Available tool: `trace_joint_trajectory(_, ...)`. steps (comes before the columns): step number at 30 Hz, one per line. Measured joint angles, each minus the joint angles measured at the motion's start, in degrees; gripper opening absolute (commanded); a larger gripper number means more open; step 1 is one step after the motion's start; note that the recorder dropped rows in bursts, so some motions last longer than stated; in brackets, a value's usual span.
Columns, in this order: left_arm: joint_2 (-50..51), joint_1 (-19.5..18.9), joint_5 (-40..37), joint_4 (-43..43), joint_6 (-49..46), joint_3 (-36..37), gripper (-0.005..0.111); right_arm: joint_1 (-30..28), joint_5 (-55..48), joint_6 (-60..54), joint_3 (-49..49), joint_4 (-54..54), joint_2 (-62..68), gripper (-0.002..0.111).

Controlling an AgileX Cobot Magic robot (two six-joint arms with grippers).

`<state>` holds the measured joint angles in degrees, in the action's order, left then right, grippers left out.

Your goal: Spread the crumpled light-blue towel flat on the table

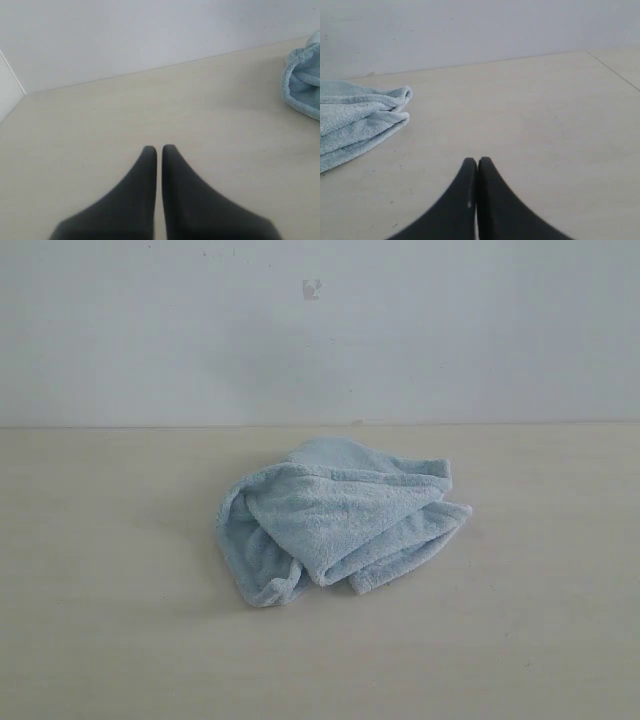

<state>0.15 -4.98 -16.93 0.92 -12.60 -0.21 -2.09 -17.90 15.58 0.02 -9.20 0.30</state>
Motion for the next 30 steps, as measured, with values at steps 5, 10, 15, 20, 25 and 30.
trace_joint_trajectory(5, 0.00, 0.00, 0.00, 0.00, 0.00, 0.00, 0.004, 0.00, 0.00, 0.00, 0.00, 0.00, 0.00, 0.000)
trace_joint_trajectory(10, 0.00, 0.00, 0.00, 0.00, 0.00, 0.00, 0.004, 0.00, 0.00, 0.00, 0.00, 0.00, 0.00, 0.000)
trace_joint_trajectory(15, 0.00, 0.00, 0.00, 0.00, 0.00, 0.00, 0.004, 0.00, 0.00, -0.10, 0.00, 0.00, 0.00, 0.000)
trace_joint_trajectory(20, 0.00, 0.00, 0.00, 0.00, 0.00, 0.00, 0.004, 0.00, 0.00, -0.21, 0.00, -1.20, 0.00, 0.000)
trace_joint_trajectory(25, 0.00, 0.00, 0.12, 0.00, 0.00, 0.00, 0.004, 0.00, 0.00, -0.54, 0.00, -1.88, 0.00, 0.000)
trace_joint_trajectory(30, 0.00, 0.00, 0.12, 0.00, 0.00, 0.00, 0.004, 0.00, 1.80, -5.55, 0.00, -5.65, 0.00, 0.000)
